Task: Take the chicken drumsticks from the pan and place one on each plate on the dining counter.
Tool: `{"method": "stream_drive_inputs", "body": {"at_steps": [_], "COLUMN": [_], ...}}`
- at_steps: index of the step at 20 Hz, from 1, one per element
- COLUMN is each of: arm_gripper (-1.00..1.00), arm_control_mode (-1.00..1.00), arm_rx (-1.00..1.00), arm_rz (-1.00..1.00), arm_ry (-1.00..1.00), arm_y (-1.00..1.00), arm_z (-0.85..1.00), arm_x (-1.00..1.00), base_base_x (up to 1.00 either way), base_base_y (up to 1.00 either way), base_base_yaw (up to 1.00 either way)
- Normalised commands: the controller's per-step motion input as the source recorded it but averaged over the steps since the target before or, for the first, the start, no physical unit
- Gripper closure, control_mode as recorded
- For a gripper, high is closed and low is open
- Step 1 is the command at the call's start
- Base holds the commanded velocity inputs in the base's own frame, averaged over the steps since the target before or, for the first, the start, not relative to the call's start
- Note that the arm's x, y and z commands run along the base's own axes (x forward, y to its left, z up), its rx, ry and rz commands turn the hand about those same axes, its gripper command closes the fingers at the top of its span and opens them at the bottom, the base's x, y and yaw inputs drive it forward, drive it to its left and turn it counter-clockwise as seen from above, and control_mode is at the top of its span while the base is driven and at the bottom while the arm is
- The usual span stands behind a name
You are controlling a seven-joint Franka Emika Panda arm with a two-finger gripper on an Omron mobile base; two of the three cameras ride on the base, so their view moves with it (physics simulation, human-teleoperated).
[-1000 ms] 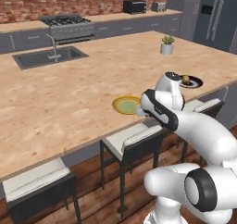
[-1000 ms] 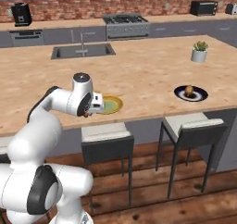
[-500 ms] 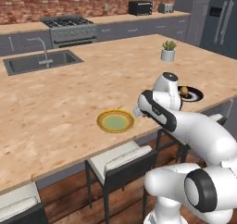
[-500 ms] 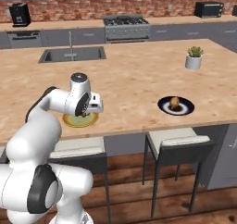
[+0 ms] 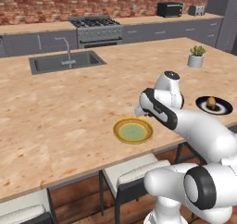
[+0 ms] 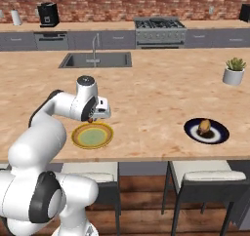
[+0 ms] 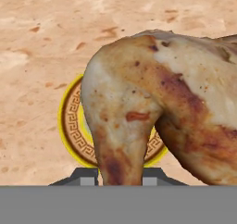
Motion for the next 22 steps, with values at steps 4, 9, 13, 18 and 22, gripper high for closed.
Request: {"method": "stream_drive_inputs", "body": {"at_steps": [4, 9, 13, 18, 22], "arm_gripper": [1.00, 1.00, 1.00, 1.00, 1.00], "arm_control_mode": [1.00, 1.00, 1.00, -1.00, -1.00], "arm_rx": [0.00, 0.00, 0.00, 0.00, 0.00], "arm_rz": [0.00, 0.00, 0.00, 0.00, 0.00], "arm_ry": [0.00, 0.00, 0.00, 0.00, 0.00], "arm_y": [0.00, 0.00, 0.00, -0.02, -0.11], "arm_z": [0.00, 0.00, 0.00, -0.03, -0.13], "arm_x": [0.00, 0.00, 0.00, 0.13, 0.84], "base_base_x": [0.18, 0.00, 0.00, 0.15, 0.00], "base_base_y": [0.00, 0.00, 0.00, -0.01, 0.00], "base_base_yaw": [0.03, 0.00, 0.00, 0.00, 0.00]}}
